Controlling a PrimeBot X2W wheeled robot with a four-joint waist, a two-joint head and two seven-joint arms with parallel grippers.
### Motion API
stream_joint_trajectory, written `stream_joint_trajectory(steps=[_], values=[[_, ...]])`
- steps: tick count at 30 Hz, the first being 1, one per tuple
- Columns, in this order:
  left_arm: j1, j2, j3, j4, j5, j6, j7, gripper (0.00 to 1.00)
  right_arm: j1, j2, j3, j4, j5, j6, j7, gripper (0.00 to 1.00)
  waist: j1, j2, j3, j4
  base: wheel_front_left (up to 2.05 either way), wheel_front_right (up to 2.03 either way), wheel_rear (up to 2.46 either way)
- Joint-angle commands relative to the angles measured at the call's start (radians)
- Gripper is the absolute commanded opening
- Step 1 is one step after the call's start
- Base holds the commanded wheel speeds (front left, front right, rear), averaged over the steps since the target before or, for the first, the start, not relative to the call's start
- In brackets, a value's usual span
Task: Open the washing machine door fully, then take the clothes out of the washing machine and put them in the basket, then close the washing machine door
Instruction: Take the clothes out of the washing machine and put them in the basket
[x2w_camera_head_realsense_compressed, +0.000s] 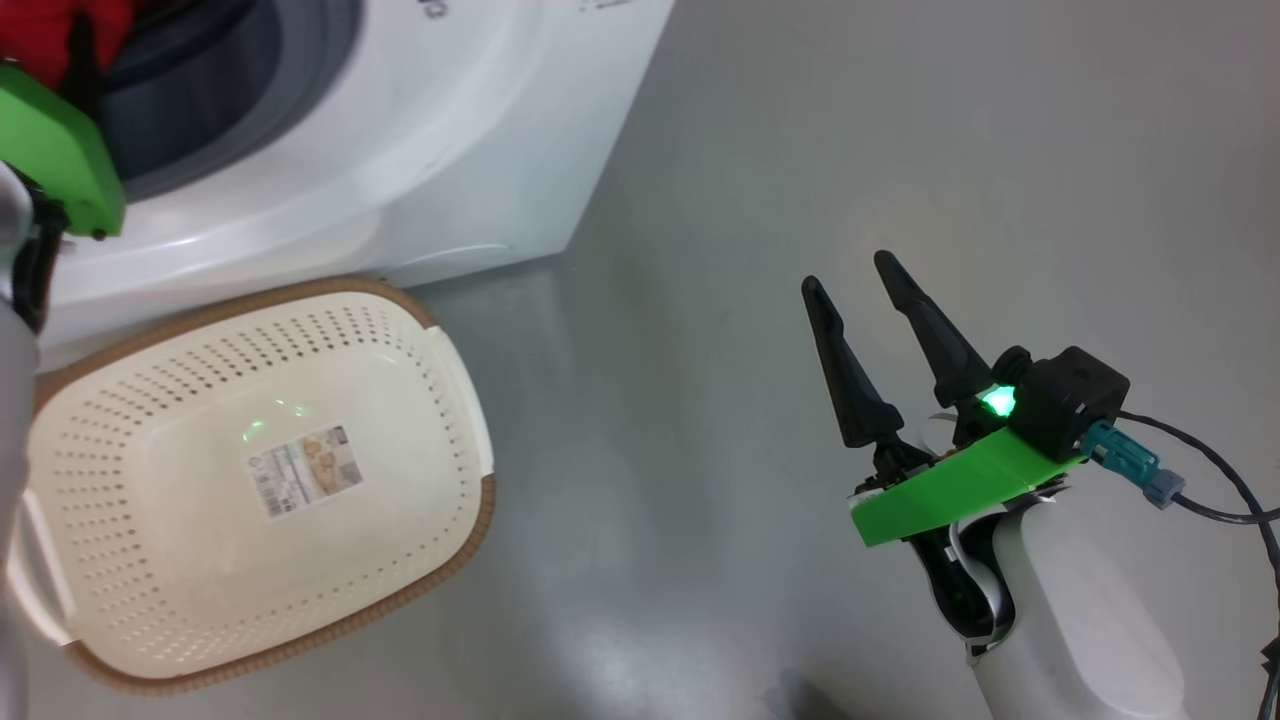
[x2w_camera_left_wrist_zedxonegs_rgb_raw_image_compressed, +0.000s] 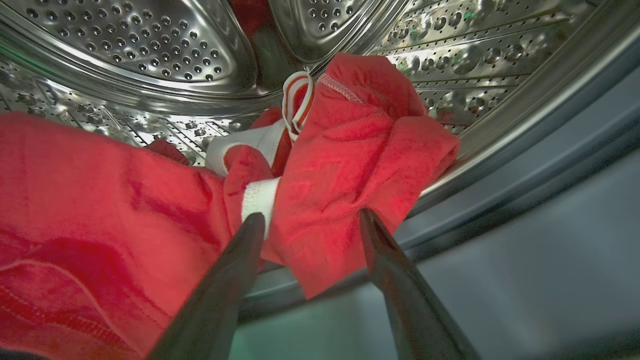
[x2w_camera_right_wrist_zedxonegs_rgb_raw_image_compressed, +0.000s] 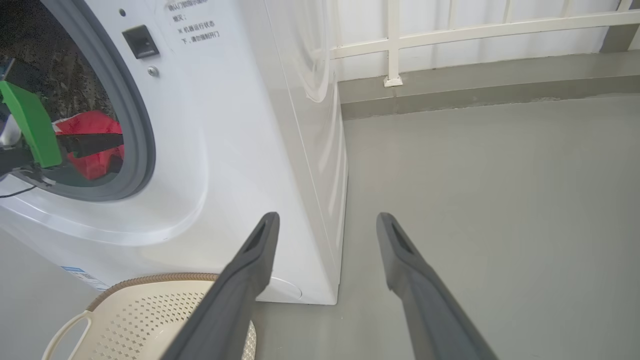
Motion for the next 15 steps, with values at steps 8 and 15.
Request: stream_joint_trajectory(steps=[8,15], values=[[-0.055,0.064,-0.011,0.022,-0.009,-0.003,0.004,0.73,-0.002,0.011,0.023,-0.024,-0.001,0.002,-0.012,1.00,0.0000,0.0000,0.031,-0.041,0.00,0.00,0.00],[-0.058,0.061,-0.014,0.036,-0.022,-0.003,-0.019,0.00,-0.002,0.013,0.013,-0.024,-0.003,0.002,-0.012,1.00,0.0000,0.0000,0.022,-0.039,0.00,0.00,0.00]])
